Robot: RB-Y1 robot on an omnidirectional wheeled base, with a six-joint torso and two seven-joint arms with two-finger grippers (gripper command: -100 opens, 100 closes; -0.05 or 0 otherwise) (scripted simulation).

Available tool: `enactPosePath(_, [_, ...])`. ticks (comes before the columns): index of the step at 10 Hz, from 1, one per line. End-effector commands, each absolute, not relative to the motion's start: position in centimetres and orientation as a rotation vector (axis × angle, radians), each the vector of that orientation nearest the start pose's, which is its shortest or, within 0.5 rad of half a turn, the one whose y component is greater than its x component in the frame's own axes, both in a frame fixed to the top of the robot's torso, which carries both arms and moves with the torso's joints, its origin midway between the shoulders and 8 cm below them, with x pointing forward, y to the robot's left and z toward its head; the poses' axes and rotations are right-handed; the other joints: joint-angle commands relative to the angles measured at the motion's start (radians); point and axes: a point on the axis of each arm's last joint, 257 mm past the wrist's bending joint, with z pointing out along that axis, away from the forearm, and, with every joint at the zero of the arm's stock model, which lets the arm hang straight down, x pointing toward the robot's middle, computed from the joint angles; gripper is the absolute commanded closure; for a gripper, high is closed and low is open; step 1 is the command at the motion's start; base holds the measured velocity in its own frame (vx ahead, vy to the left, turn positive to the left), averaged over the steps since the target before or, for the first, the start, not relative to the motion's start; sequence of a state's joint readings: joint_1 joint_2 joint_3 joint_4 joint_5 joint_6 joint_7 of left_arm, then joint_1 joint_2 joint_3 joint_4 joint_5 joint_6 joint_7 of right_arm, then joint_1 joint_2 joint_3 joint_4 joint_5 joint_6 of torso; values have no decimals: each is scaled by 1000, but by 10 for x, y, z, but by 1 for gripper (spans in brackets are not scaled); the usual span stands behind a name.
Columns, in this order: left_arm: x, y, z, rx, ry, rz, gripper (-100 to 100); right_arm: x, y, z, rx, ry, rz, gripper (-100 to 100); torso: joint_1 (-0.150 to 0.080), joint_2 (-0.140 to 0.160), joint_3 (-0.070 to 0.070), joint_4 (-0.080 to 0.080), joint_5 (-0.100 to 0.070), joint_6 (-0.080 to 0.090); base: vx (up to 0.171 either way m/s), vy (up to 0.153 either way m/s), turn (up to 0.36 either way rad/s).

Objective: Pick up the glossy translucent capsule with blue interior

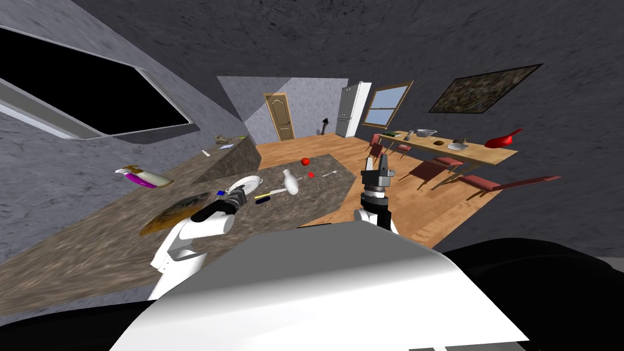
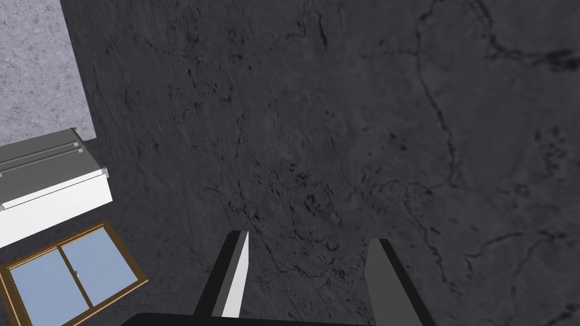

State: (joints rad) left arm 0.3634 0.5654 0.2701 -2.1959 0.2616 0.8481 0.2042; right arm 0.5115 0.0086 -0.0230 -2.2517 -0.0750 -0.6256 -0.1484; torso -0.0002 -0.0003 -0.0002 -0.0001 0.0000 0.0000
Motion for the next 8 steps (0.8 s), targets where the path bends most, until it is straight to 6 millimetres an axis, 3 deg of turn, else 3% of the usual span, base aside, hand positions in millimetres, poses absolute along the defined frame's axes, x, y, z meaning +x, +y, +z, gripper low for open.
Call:
enactPosePath(1, [399, 464, -210, -1606, 1425, -612, -100, 323, -297, 32, 683, 452, 1475, 0, 0, 0, 0, 0, 0, 0, 6, -7, -80])
enactPosePath(8, [375, 478, -250, -1835, 1459, -507, -100, 323, -297, 32, 683, 452, 1475, 0, 0, -1, 0, 0, 0, 0, 11, -5, -61])
